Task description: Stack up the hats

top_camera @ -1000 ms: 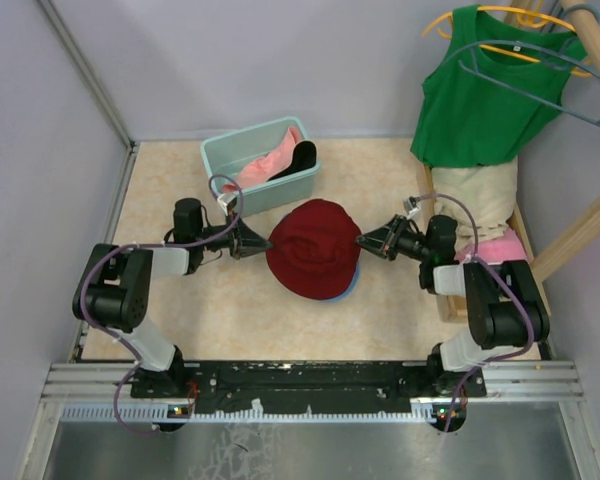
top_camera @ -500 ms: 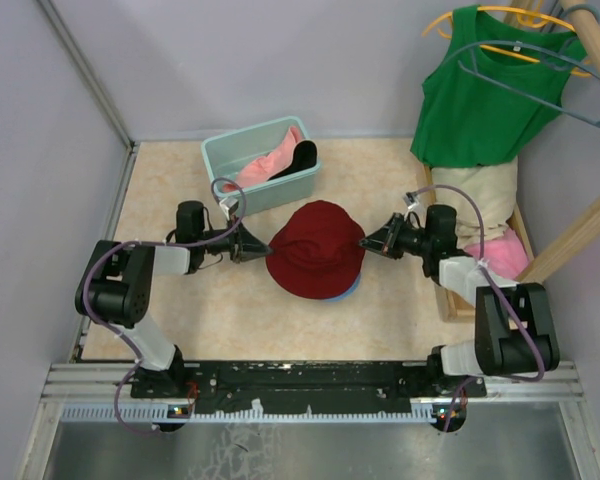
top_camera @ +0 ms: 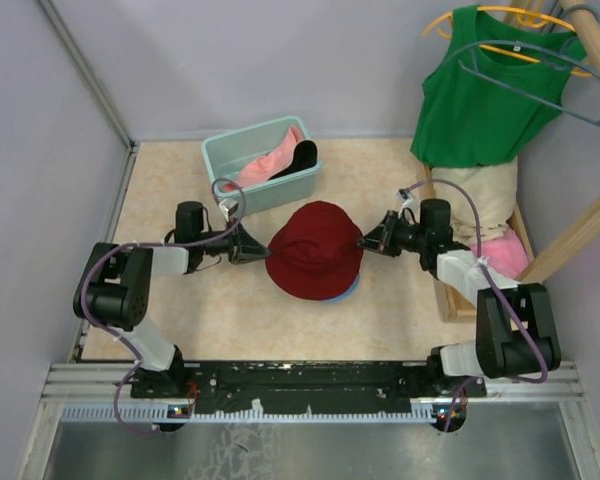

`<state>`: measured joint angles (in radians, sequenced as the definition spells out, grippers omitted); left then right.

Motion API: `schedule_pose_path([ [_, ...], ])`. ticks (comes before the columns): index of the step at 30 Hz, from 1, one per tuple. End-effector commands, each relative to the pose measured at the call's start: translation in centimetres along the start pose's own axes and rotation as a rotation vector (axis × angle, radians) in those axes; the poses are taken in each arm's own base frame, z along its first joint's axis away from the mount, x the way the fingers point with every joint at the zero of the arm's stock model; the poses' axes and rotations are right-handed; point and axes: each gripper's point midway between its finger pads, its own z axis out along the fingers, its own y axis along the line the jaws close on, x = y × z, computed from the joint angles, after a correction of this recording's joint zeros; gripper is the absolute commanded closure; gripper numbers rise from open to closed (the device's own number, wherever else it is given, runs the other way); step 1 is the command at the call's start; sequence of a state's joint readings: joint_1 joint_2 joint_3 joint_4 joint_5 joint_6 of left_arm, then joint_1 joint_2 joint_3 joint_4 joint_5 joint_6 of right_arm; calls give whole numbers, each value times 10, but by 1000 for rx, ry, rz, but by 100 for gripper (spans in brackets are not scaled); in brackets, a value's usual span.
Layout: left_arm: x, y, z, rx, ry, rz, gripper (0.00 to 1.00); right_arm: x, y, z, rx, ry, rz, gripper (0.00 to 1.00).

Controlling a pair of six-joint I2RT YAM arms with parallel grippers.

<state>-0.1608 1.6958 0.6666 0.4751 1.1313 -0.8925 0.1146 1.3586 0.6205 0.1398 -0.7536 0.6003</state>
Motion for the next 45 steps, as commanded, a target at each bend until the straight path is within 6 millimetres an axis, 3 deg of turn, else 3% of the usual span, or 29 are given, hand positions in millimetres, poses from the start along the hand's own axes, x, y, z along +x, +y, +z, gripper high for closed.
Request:
schedule_pose_path([
  [1, 10, 12, -9, -46, -15, -34, 80, 5, -19, 0, 111, 34, -3, 89],
  [3, 8, 9, -10, -51, -27, -33, 64, 1, -14, -3, 113, 24, -15, 74],
  [6, 4, 4, -15, -60, -55, -31, 54, -4, -10, -9, 133, 12, -34, 59],
  [11, -11, -4, -29, -81, -122, -8, 52, -10, -10, -18, 188, 6, -68, 38],
  [17, -46, -48, -50, -118, -219, 109, 51, -22, -12, -33, 290, -24, -112, 29],
  [22, -89, -92, -66, -205, -342, 273, 39, -26, -11, -41, 326, -43, -124, 21],
  [25, -117, -102, -70, -249, -398, 327, 35, -30, -11, -45, 342, -65, -124, 18],
  [31, -187, -115, -56, -226, -454, 367, 33, -39, 0, -49, 328, -113, -129, 17],
  [36, -254, -110, -40, -319, -466, 451, 32, -40, 6, -48, 302, -116, -119, 17],
  [40, -287, -72, -41, -472, -493, 456, 32, -49, 14, -53, 306, -139, -131, 17],
  [45, -309, -27, -55, -672, -507, 467, 30, -56, 21, -61, 329, -153, -147, 17],
])
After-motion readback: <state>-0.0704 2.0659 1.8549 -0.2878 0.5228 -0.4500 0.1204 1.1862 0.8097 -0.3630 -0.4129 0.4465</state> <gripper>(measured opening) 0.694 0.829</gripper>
